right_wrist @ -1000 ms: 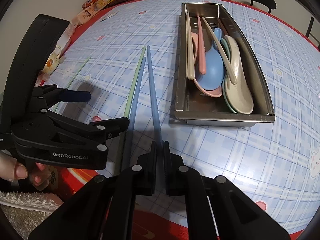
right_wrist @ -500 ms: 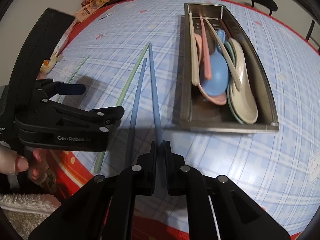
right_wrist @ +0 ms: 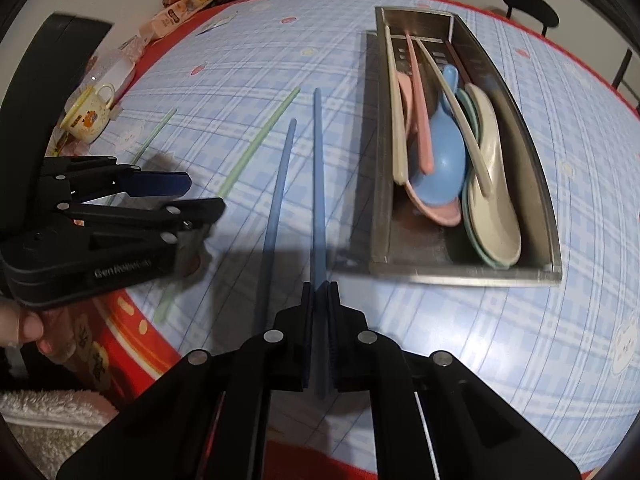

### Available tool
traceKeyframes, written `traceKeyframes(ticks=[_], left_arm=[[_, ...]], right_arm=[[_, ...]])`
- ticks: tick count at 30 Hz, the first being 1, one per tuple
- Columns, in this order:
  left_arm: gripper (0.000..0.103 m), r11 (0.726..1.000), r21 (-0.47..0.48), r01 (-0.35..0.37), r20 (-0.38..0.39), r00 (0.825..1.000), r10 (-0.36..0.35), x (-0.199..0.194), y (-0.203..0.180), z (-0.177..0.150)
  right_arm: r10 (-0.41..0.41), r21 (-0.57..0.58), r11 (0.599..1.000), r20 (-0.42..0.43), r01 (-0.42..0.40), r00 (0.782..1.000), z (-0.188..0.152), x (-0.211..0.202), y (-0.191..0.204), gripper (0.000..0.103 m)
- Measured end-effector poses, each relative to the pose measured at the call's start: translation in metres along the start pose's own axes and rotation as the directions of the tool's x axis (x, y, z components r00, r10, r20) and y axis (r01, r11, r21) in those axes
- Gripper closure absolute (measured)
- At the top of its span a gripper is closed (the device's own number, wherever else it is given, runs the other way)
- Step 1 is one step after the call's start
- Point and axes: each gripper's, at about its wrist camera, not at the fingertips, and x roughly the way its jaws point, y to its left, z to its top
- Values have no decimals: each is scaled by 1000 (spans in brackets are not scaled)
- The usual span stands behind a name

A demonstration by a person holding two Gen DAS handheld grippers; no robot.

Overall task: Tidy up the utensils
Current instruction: 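Move both grippers to the green and blue chopsticks and close on them, then lift a green chopstick with the left gripper while the right gripper lifts a blue one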

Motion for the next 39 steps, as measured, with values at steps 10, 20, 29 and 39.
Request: traceKeyframes(ticks=[10, 20, 29, 39], left_arm=[[82, 995, -14, 101, -68, 992, -102, -4, 26, -28], [62, 995, 73, 69, -55, 996, -65, -7, -1, -38], [60, 993, 100, 69, -50, 997, -64, -10, -13, -45], [87, 996, 56, 67, -48, 997, -64, -8, 17, -37]], right_arm=[[64, 47, 997, -132, -59, 989, -25, -10, -10, 95], [-12, 12, 1000, -76, 13, 997, -8, -4, 0, 95], [-58, -17, 998, -35, 57, 998, -10, -1, 9, 95], [-78, -41, 996, -45, 76, 996, -10, 0, 12, 96]])
